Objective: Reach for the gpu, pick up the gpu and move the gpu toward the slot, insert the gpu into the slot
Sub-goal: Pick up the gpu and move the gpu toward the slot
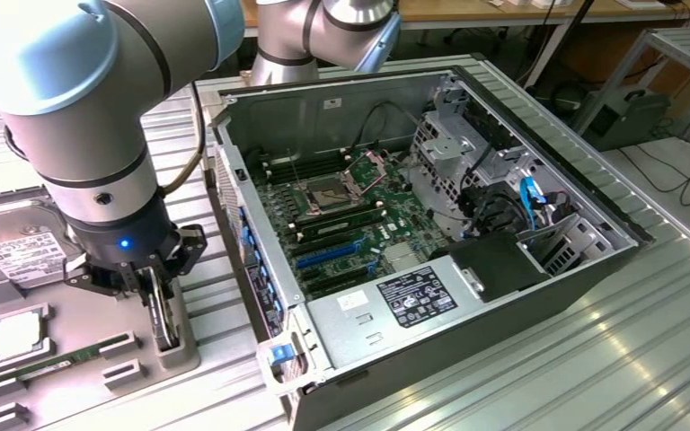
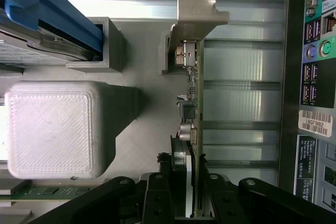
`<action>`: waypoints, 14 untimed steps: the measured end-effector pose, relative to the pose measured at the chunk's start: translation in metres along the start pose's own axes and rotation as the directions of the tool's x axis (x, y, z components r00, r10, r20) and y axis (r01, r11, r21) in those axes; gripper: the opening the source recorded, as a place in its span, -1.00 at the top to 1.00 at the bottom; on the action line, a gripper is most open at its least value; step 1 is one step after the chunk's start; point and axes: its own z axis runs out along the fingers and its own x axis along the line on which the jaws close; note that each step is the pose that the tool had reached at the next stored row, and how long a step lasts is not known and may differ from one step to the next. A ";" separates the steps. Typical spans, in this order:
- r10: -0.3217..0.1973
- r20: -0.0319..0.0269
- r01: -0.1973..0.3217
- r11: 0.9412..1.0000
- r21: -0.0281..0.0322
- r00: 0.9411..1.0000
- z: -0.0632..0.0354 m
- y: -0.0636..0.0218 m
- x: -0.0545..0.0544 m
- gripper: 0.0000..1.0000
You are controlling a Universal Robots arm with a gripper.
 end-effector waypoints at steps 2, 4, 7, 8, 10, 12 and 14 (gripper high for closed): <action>0.000 0.000 0.000 1.000 -0.001 1.000 -0.0008 0.0000 0.000 0.44; 0.000 0.000 0.000 1.000 -0.002 1.000 -0.0013 0.0000 0.000 0.44; 0.000 0.000 0.000 1.000 -0.003 1.000 -0.0026 0.0000 0.000 0.44; 0.000 0.000 0.000 1.000 -0.003 1.000 -0.0030 0.0000 0.000 0.44; 0.000 0.000 0.000 1.000 -0.004 1.000 -0.0046 0.0000 0.000 0.44; 0.000 0.000 0.000 1.000 -0.004 1.000 -0.0054 0.0000 0.000 0.44; 0.000 0.000 0.000 1.000 -0.004 1.000 -0.0062 0.0000 0.000 0.44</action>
